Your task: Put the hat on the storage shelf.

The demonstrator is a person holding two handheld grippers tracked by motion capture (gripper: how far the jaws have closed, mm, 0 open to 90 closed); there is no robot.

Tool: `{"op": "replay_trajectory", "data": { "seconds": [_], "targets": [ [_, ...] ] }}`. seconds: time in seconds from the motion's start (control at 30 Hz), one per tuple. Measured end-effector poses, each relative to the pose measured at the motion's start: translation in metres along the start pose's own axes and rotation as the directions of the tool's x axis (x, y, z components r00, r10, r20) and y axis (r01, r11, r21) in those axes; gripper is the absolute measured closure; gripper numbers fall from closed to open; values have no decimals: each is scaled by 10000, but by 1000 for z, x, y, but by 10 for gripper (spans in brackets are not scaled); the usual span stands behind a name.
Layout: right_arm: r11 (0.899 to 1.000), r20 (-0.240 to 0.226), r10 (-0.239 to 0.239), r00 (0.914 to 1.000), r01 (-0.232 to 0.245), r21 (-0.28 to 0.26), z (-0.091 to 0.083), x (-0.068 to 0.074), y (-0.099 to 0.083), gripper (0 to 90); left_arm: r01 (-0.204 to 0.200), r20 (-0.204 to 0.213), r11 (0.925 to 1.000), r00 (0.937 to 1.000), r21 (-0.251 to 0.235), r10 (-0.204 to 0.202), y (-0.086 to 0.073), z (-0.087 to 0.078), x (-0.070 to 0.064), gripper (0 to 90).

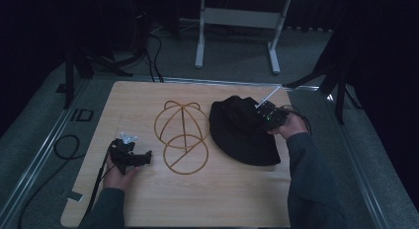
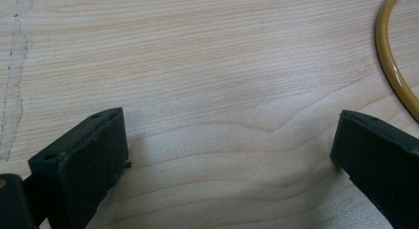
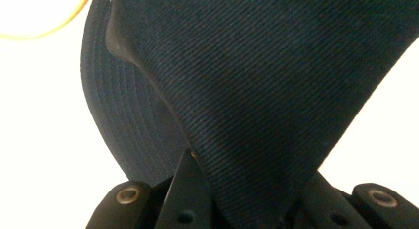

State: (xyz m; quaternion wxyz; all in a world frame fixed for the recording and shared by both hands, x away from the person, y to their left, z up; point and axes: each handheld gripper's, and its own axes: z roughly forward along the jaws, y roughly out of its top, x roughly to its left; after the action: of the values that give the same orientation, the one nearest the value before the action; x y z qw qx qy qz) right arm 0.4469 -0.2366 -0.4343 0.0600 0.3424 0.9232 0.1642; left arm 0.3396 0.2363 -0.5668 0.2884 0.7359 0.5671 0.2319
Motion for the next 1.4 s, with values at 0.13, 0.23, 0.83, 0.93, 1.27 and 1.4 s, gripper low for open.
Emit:
{"op": "replay_trajectory", "data": {
  "seconds": [0.13,0.23,0.83,0.93,1.27,1.4],
  "targets": [
    [9995,-124,-108,9999,104,-311,-4,7,-4,866,6,1,10000,10000,-12,-6,0,0,0,13],
    [9986,-165,-207,9997,198,-484,-8,11,-6,865,10,1,10000,10000,-13,-10,0,0,0,13],
    [9927,-16,-1157,9933,1156,-355,-38,29,-7,865,41,-2,10000,10000,-40,-41,0,0,0,13],
    [9927,18,-1159,9933,1159,-346,-42,28,-8,865,44,9,10000,10000,-49,-44,0,0,0,13],
    [9918,221,-1116,9935,1128,-609,-65,25,-9,865,56,10,10000,10000,-49,-56,0,0,-1,13],
    [9902,171,-1294,9914,1301,-500,-77,27,-6,865,58,11,10000,10000,-48,-58,0,0,-1,13]
  ]
}}
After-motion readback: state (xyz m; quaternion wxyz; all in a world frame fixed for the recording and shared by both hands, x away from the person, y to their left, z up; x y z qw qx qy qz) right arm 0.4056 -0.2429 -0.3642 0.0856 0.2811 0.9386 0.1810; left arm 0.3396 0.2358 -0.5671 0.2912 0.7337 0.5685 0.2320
